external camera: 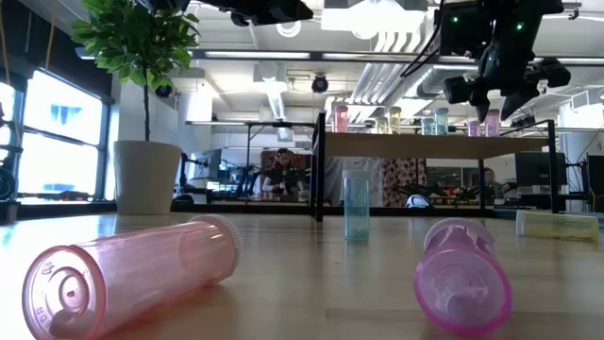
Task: Pick and place medicine bottles onto shelf by color
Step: Put the top purple pill bottle on the shelf aligned with the other purple pill bottle, then put the blue pill bottle on the shelf aligned with the other blue pill bottles
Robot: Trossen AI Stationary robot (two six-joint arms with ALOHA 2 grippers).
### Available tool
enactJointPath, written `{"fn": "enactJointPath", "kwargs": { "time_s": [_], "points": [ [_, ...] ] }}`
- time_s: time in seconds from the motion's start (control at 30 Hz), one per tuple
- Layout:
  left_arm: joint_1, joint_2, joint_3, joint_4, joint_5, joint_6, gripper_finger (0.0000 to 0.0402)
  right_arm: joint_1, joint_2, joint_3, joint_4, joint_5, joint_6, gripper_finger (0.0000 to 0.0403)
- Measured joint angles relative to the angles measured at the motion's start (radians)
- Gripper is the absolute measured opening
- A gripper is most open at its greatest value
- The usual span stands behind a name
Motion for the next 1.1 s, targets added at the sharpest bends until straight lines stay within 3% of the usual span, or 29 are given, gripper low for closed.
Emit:
{"fn": "enactJointPath", "kwargs": {
  "time_s": [0.53,1.1],
  "points": [
    [0.0,0.0,0.0,0.0,0.0,0.0,0.0209,0.0,-0.001,0.003,0.002,0.026,0.0,0.0154],
    [0.0,0.0,0.0,0.0,0.0,0.0,0.0209,0.0,-0.001,0.178,-0.088,0.089,-0.098,0.0154]
  ]
}}
